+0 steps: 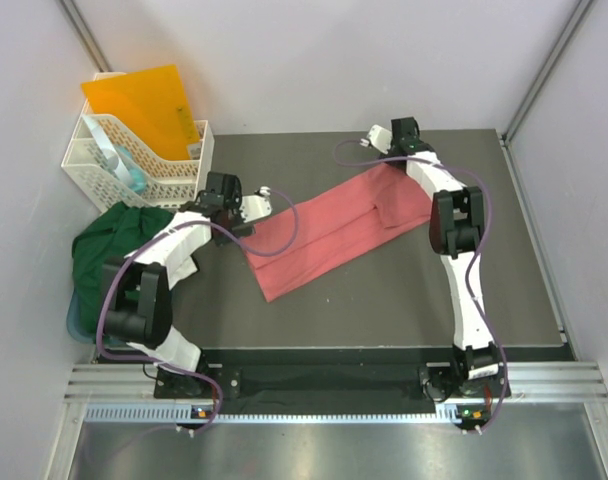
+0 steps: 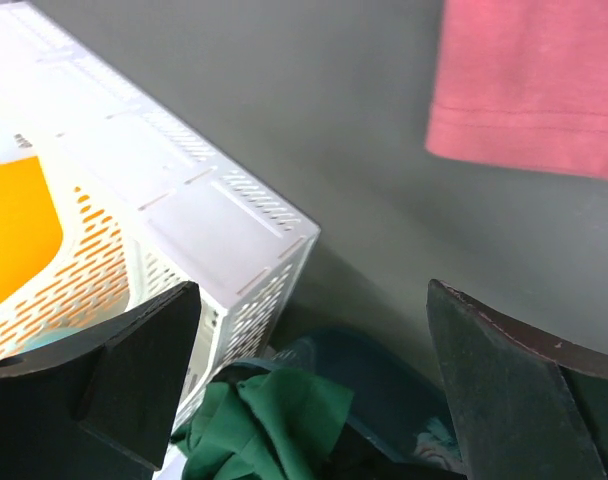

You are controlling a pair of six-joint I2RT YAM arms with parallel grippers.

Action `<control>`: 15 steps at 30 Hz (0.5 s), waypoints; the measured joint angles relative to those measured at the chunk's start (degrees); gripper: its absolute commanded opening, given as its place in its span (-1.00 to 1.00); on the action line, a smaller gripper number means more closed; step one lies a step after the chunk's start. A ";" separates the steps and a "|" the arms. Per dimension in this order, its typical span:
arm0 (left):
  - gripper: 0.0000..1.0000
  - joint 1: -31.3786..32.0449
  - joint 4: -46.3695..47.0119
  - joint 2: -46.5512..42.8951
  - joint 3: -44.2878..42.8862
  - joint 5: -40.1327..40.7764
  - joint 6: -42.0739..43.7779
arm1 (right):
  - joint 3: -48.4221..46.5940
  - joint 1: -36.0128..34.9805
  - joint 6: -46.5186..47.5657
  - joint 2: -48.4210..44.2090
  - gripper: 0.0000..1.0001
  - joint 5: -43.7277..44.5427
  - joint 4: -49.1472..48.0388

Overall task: Fold and stack the t-shirts
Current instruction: Rotate the tshirt 90 degrees

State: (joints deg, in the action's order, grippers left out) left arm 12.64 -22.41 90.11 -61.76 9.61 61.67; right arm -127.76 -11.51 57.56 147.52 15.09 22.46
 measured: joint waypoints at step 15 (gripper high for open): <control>0.98 -2.40 6.60 1.81 -0.39 1.49 -8.09 | 42.56 -7.93 0.07 -50.21 0.44 -8.41 3.30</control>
State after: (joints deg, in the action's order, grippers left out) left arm 10.24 -15.81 91.92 -62.15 11.09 53.58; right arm -85.21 -19.44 57.63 97.32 6.68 25.76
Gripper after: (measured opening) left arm 0.991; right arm 0.718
